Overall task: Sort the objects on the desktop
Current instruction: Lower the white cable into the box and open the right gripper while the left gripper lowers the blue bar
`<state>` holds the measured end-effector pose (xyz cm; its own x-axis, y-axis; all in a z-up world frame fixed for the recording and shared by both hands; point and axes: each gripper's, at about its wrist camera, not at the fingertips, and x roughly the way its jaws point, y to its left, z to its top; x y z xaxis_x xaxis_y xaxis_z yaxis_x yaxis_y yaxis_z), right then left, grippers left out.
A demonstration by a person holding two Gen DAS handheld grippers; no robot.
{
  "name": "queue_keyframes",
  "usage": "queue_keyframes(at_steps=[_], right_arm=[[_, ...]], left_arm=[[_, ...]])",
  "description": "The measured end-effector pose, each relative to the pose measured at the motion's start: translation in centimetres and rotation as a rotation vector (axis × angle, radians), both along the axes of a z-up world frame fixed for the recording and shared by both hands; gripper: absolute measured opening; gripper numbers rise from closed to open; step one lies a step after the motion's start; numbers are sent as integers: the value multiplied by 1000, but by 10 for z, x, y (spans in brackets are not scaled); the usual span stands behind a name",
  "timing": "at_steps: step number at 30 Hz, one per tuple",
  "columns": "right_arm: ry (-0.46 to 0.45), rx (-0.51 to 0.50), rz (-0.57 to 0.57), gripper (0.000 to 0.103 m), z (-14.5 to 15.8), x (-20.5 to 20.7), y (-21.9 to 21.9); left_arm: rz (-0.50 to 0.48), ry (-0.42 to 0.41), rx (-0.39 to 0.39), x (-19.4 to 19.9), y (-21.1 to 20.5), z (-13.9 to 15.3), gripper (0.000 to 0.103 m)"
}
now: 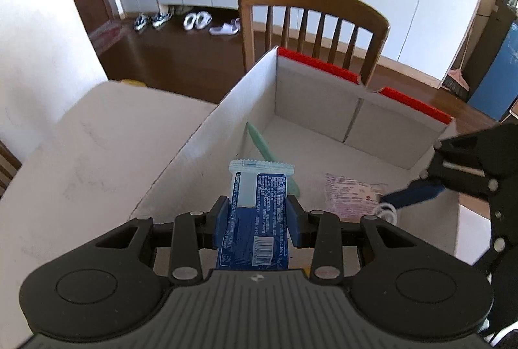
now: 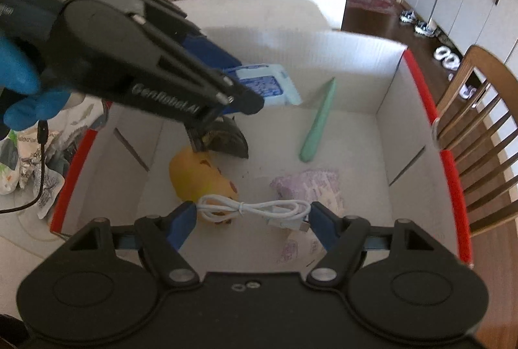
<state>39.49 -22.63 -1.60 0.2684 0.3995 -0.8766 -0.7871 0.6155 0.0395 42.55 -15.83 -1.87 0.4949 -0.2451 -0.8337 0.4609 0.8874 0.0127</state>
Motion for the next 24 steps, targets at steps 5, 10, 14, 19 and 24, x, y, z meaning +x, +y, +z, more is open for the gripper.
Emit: queue_keyframes(at_steps=[5,10,14,19,24], right_arm=[[22,-9,8,76,-6,2,3],[38,-7,11,76,-9,4,5],[43,-5,16,76,-10,4,5],[42,-7,19,76,-10,4,5],[46,-10,16,77,-11,5,5]], left_arm=[[-8,25,27,10,-3,-9,36],[-19,44,47,15,-7,-15,36],[-22,62,78,17,-9,-23,36],[-18,86,97,21,-8,-31,36],[-25,98,100,21,-10,-35,36]])
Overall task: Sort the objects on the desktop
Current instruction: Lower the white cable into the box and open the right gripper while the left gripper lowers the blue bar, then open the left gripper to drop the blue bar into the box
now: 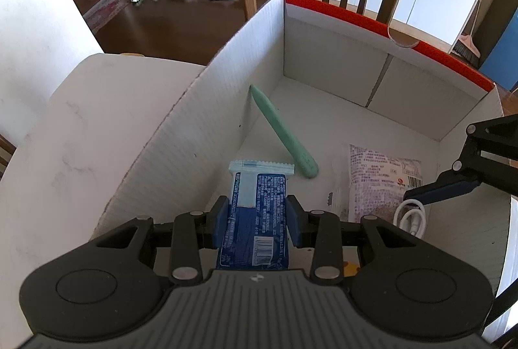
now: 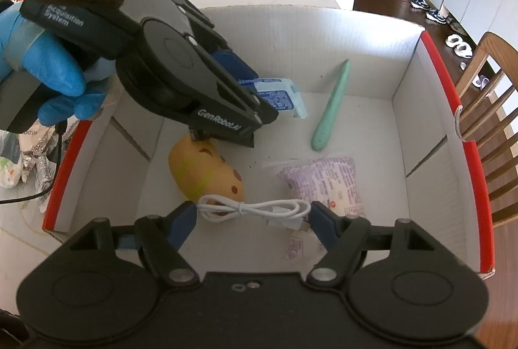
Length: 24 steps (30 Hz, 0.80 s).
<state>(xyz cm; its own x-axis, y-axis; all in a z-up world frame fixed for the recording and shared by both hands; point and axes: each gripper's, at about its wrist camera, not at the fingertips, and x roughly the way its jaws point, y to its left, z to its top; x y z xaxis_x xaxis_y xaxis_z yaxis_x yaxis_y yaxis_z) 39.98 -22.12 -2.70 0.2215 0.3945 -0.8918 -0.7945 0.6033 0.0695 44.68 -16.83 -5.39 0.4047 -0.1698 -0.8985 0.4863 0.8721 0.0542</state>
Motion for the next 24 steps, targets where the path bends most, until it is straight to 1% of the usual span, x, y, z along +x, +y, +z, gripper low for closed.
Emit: queue_keyframes(at_steps=[8,12,14,16,17,24], right_arm=[[2,0,-7,78,-1,0,0],[-2,0,-11,83,0,0,0],[-8,5,-16,85,3,0,-1],[-12,9,-23,86,5,0,-3],[-12,12,-24,86,6,-1,-4],[-30,20,-27,86,17,-10,-9]], left_arm=[[-2,27,16,0,-5,-10,38],[11,28,15,-2,-5,-9,41],[15,20,17,-3,-5,-7,51],[25,8,10,-4,-4,-4,59],[31,4,3,-5,-3,-2,62],[42,-20,-29,-16,2,14,62]])
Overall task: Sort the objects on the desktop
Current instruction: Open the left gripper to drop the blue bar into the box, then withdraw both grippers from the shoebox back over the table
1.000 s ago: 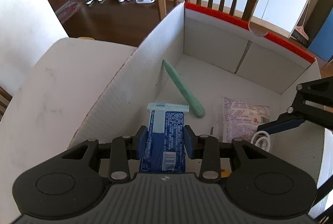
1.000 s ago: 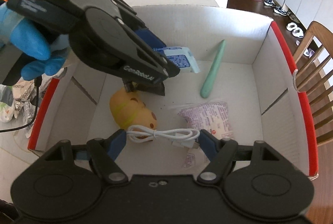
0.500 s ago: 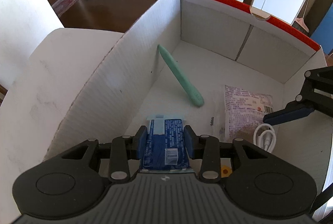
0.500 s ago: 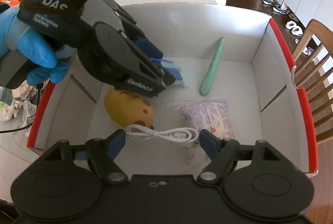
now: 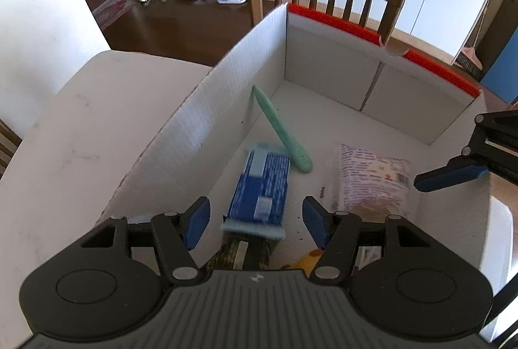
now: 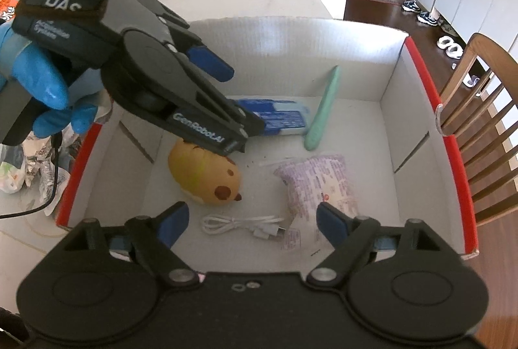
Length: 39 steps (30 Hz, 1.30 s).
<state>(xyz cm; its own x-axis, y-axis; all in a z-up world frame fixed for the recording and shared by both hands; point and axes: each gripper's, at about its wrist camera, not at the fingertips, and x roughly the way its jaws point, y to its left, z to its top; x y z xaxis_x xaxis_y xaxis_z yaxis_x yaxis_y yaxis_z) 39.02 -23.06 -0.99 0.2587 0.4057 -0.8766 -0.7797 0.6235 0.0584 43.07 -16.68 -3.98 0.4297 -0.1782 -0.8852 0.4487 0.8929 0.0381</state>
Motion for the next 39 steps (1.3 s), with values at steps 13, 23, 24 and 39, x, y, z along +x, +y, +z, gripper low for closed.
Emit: queue_keyframes(at_steps=[13,23,24,39], right_arm=[[-44,10,-7,86,23,-21,-6],[-73,21,-16,86,42,-40,-12],[-75,22,-16,86,43,-43,-13],[-95,36,-30,86,54,-80,-7]], left_arm=[[-44,-35,-48,-39,4,38,62],[-69,-82,-62,-72,7,63,62],[-71,-86,-64,-76,8,64,62],[-77,-128,-96,-134,32,83,62]])
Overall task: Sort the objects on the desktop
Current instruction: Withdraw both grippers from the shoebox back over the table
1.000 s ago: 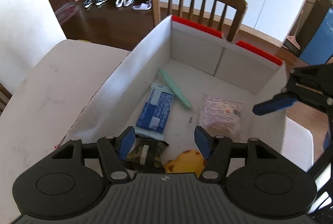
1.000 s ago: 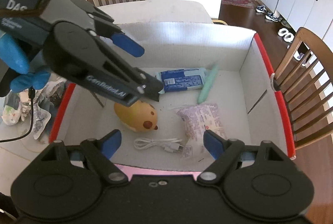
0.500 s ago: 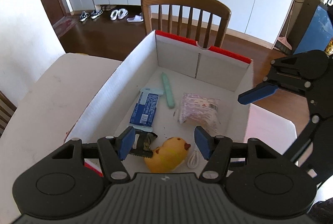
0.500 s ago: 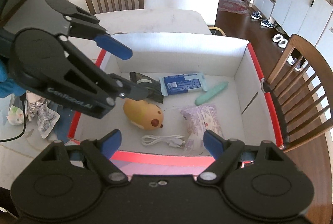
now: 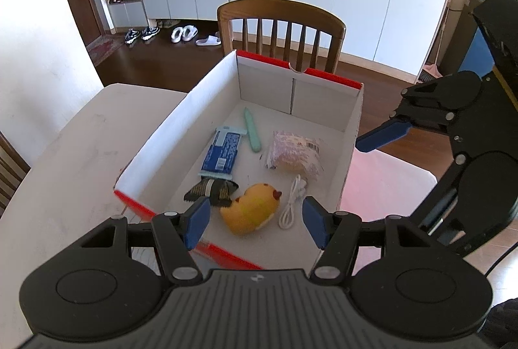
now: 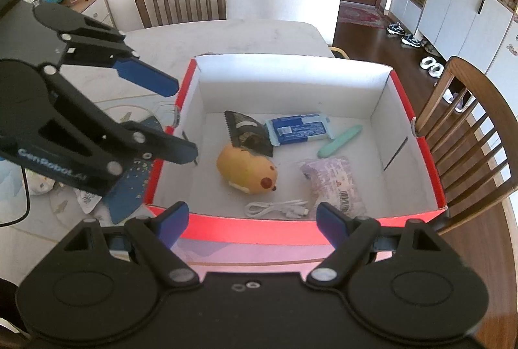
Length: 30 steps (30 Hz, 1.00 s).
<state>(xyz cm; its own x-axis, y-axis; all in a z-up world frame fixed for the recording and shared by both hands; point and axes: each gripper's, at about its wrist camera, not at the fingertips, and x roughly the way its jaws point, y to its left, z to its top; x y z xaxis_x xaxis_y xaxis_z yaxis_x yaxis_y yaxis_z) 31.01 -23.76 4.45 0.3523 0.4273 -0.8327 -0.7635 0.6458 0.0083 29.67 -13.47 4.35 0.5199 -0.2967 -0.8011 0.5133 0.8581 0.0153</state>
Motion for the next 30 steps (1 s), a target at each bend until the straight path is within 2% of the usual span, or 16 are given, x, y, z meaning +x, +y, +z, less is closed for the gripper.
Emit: queue_keyframes(at_steps=[16,23,26,30], right_arm=[[-26,15,23,88,5,-58,43],[-13,21,68,88,1,-81,66],[-10,26,89,90,-2,-90,76],[-9,23,116,90,-9,-102,91]], left_arm=[[26,-33,-35,-63,55,10,62],[79,-33,-32,-84,91,8,62],[93,-27,-33,-92,104,4,73],[119,-23,-35,-102,119,0,78]])
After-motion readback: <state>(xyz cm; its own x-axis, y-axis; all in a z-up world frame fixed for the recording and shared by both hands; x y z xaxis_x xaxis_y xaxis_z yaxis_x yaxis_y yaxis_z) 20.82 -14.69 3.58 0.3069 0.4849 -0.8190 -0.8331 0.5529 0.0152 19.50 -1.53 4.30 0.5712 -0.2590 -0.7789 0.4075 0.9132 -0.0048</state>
